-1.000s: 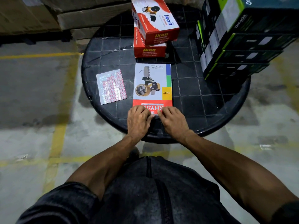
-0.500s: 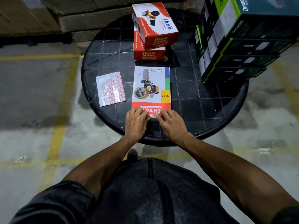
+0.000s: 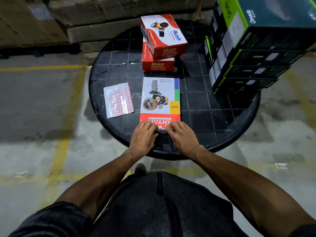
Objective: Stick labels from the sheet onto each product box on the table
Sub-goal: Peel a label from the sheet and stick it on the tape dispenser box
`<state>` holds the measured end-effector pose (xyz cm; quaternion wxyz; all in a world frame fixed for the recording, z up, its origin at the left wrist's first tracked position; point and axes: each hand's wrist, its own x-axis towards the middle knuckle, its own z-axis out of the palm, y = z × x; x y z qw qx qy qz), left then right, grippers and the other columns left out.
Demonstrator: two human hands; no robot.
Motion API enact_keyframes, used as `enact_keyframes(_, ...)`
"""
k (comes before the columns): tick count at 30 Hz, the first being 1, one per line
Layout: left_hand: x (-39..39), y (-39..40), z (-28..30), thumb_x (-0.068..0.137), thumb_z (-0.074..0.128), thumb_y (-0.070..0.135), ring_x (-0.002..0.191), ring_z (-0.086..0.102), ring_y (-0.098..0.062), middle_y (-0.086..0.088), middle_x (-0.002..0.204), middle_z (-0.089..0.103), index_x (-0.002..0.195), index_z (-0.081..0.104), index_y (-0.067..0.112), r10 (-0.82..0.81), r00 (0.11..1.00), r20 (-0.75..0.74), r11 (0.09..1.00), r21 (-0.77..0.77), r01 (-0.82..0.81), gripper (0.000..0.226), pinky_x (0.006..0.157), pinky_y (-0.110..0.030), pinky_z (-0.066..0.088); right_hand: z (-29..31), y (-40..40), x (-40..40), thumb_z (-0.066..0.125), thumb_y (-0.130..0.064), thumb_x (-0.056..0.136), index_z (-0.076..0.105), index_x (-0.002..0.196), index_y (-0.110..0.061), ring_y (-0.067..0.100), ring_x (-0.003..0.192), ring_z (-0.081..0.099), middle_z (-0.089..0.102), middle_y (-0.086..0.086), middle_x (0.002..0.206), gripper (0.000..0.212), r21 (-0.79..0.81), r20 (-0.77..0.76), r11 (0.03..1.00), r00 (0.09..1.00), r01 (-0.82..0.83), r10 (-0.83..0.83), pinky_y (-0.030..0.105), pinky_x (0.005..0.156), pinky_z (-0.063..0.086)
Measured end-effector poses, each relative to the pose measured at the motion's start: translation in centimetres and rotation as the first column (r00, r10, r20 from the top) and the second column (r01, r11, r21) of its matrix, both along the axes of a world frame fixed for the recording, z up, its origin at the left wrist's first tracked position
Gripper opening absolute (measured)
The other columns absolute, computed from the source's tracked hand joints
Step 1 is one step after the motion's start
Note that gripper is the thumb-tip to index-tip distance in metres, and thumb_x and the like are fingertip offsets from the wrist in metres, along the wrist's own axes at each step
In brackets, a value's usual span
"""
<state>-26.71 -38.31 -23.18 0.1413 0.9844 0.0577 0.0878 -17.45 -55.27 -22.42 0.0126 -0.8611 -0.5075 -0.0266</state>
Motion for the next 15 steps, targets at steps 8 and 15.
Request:
enact_keyframes(8,-0.67,0.08,-0.18,0.083,0.064,0.02,0.108,0.052,-0.031,-0.013,0.113,0.057,0.131,0.051,0.013,-0.116,0.989,-0.093,0.975,0.182,0.131,0.051,0.099,-0.043,0.044,-0.2,-0.04,-0.06,0.082,-0.016,0.063,0.063,0.12,0.001,0.035,0.099,0.059,0.061,0.02,0.112,0.063,-0.015,-0.026,1.0,1.0,0.005,-0.006,0.043,0.09,0.052)
enact_keyframes(15,-0.42,-0.2,0.42,0.082,0.061,0.019,0.112,0.049,-0.03,-0.012,0.117,0.056,0.135,0.051,0.015,-0.068,0.981,-0.184,0.981,0.168,0.1,0.054,0.102,-0.043,0.041,-0.21,-0.11,-0.15,0.082,-0.017,0.063,0.061,0.122,0.001,0.035,0.102,0.057,0.06,0.021,0.114,0.066,-0.035,-0.039,0.999,0.999,0.017,-0.018,0.044,0.092,0.051)
